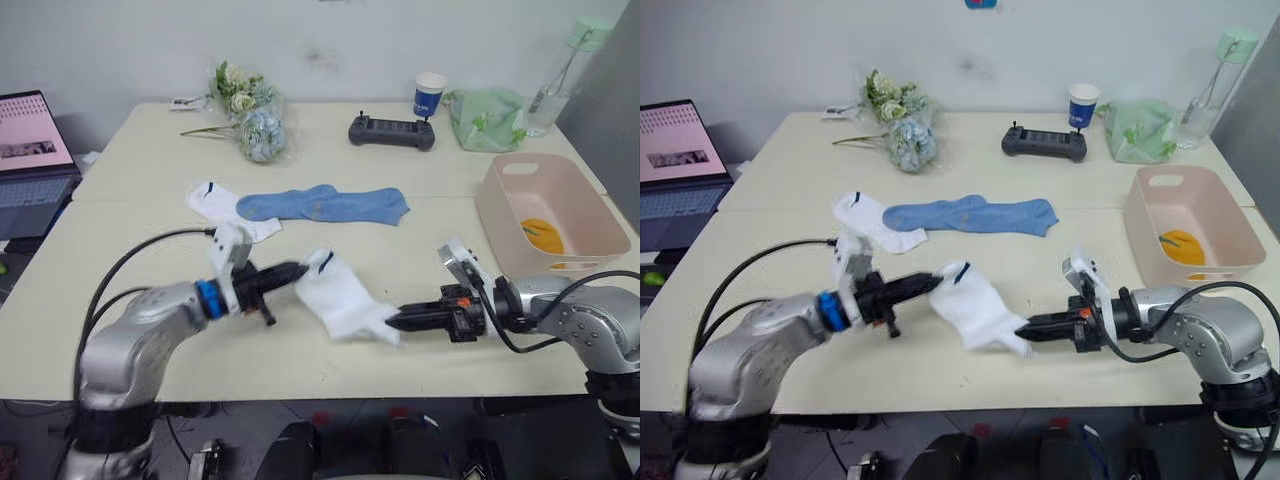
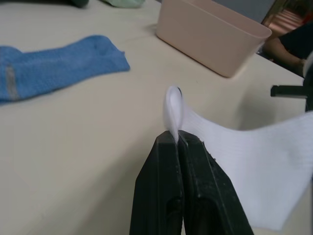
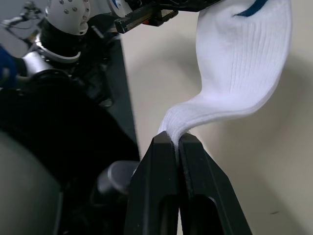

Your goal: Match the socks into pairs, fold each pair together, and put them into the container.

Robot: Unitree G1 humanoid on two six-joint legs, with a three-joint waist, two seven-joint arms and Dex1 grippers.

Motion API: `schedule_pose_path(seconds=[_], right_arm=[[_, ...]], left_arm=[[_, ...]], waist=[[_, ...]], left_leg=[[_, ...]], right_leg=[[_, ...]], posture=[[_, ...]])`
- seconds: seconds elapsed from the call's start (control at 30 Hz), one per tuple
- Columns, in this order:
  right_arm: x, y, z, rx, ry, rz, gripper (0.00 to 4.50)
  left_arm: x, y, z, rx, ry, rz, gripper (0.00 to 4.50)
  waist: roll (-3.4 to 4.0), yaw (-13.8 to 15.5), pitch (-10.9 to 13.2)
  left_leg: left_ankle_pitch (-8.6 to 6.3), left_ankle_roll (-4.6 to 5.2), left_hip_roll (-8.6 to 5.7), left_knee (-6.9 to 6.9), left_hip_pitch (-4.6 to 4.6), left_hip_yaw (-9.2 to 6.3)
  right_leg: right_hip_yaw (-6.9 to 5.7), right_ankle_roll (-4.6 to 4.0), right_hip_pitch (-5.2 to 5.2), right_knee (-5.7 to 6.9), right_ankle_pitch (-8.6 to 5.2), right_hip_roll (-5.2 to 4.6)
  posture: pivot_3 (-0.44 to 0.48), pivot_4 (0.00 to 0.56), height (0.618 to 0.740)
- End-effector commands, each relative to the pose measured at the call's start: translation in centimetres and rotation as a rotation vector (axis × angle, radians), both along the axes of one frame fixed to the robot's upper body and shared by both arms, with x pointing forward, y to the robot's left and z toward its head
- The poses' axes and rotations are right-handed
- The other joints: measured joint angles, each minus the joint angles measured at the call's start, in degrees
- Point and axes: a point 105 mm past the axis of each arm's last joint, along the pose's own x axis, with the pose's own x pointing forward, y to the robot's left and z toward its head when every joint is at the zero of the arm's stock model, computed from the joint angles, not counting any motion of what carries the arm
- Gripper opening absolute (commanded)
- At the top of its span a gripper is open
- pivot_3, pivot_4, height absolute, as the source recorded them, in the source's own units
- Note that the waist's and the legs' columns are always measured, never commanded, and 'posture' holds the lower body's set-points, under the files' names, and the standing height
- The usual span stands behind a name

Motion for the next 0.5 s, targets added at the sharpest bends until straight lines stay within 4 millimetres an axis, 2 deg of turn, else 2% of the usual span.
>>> schedule_pose_path(seconds=[0.03, 0.1, 0.17, 0.27, 0.37, 0.5], right_arm=[[-2.0, -0.1, 1.1, 0.032, 0.05, 0.113, 0.03], [-2.6, -0.7, 0.0, -0.018, 0.07, 0.143, 0.03], [-1.9, -1.0, -1.0, -0.05, 0.078, 0.124, 0.03], [0.2, -1.0, -2.5, -0.11, 0.027, 0.088, 0.03], [2.6, -0.7, -3.9, -0.186, -0.036, 0.054, 0.03], [5.2, 0.3, -4.4, -0.206, -0.074, 0.021, 0.03]], left_arm=[[-3.3, -0.7, 1.0, -0.041, 0.013, -0.026, 0.0], [-4.2, -0.3, 0.4, -0.042, 0.04, 0.03, 0.0], [-4.3, 0.6, -0.7, -0.013, 0.058, 0.11, 0.0], [-3.7, 1.9, -2.0, -0.004, 0.057, 0.221, 0.0], [-3.0, 2.3, -3.1, 0.006, 0.027, 0.288, 0.0], [-1.6, 2.5, -3.7, 0.01, -0.044, 0.348, 0.0]], waist=[[-0.01, 0.2, 0.0], [-0.01, 0.3, 0.0], [-0.01, 0.4, 0.0], [-0.01, 0.3, 0.0], [0.0, 0.2, 0.0], [-0.01, 0.3, 0.0]], left_leg=[[-0.01, 0.01, 0.01, 0.01, -0.01, -0.02], [-0.03, 0.06, 0.01, 0.03, 0.0, -0.01], [-0.07, 0.11, 0.01, 0.04, 0.06, 0.04], [-0.09, 0.14, 0.02, 0.03, 0.15, 0.08], [-0.08, 0.11, 0.04, -0.01, 0.21, 0.16], [-0.08, 0.08, 0.04, -0.01, 0.14, 0.14]], right_leg=[[0.0, 0.0, 0.01, 0.0, 0.0, 0.0], [0.02, 0.0, 0.04, -0.01, 0.0, 0.0], [-0.01, -0.01, 0.13, -0.05, 0.0, 0.0], [-0.03, -0.01, 0.23, -0.06, -0.01, 0.01], [0.04, -0.02, 0.23, -0.06, -0.01, 0.02], [0.01, -0.03, 0.19, -0.11, -0.01, 0.02]], posture=[[0.0, 0.15, 0.74], [0.0, 0.15, 0.74], [0.0, 0.15, 0.74], [0.0, 0.15, 0.74], [0.0, 0.15, 0.74], [0.0, 0.15, 0.74]])
